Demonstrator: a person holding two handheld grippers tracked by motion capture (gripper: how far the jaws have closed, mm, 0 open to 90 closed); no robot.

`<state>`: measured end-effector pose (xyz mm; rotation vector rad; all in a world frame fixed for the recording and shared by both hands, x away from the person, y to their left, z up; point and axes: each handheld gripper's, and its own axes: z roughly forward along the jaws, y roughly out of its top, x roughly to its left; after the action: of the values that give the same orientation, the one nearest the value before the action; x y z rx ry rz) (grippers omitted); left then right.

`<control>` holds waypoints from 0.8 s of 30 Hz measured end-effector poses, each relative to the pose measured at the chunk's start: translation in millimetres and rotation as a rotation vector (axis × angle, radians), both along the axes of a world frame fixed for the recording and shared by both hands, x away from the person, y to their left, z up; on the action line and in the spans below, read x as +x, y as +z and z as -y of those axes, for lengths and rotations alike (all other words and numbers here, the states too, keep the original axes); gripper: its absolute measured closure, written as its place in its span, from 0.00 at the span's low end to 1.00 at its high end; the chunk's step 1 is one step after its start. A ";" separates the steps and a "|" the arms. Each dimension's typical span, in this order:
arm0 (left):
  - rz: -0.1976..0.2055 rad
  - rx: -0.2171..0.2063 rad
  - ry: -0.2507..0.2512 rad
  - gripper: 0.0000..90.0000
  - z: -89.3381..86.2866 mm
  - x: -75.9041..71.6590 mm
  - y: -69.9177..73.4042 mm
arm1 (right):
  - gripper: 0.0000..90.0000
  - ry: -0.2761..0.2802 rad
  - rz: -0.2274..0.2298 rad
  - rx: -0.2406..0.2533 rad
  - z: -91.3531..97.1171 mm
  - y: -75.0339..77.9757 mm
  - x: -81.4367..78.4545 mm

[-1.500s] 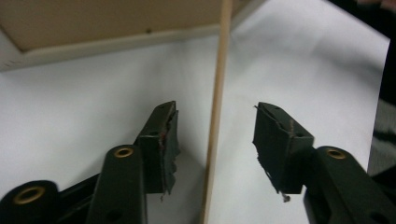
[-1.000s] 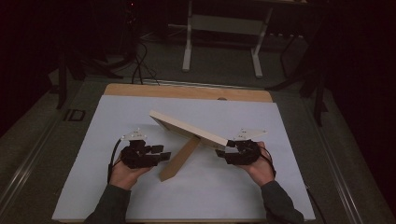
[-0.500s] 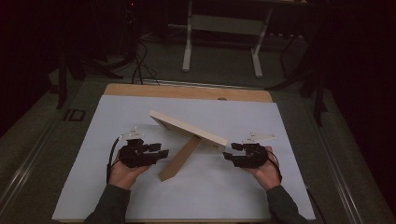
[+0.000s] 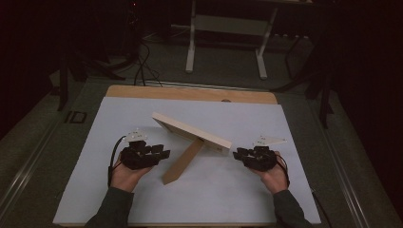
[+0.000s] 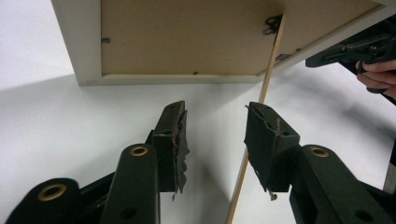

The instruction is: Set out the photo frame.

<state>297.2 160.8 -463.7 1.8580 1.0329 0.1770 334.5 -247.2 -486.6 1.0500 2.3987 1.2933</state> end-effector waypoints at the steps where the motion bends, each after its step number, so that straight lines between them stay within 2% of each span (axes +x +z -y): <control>1: 0.003 0.006 -0.002 0.67 0.9 0.7 0.7 | 0.80 -0.009 0.003 0.001 0.4 0.3 0.6; 5: 0.008 0.018 0.003 0.69 4.4 5.2 1.6 | 0.84 -0.038 0.002 0.015 -0.3 0.5 2.7; 6: 0.002 0.036 0.025 0.71 7.4 10.2 1.8 | 0.85 -0.045 0.003 0.018 -1.4 0.2 3.2; 8: 0.010 0.045 0.034 0.74 9.9 13.4 2.8 | 0.89 -0.055 -0.002 0.022 -3.5 -0.5 4.0; 12: 0.030 0.052 0.071 0.81 12.7 22.4 5.6 | 0.95 -0.088 -0.004 0.040 -5.9 -2.7 6.9; 16: 0.044 0.052 0.092 0.90 16.0 30.8 8.5 | 0.97 -0.102 -0.010 0.047 -8.0 -4.6 9.5; 21: 0.053 0.070 0.095 0.99 24.3 38.0 11.7 | 0.98 -0.112 -0.016 0.053 -10.5 -5.4 12.6; 24: 0.052 0.080 0.091 1.00 29.1 41.0 12.4 | 0.99 -0.111 -0.014 0.058 -12.5 -5.0 14.8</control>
<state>338.2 131.7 -451.3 1.8694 1.0887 0.3234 349.3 -234.7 -491.6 1.1933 2.2898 1.3289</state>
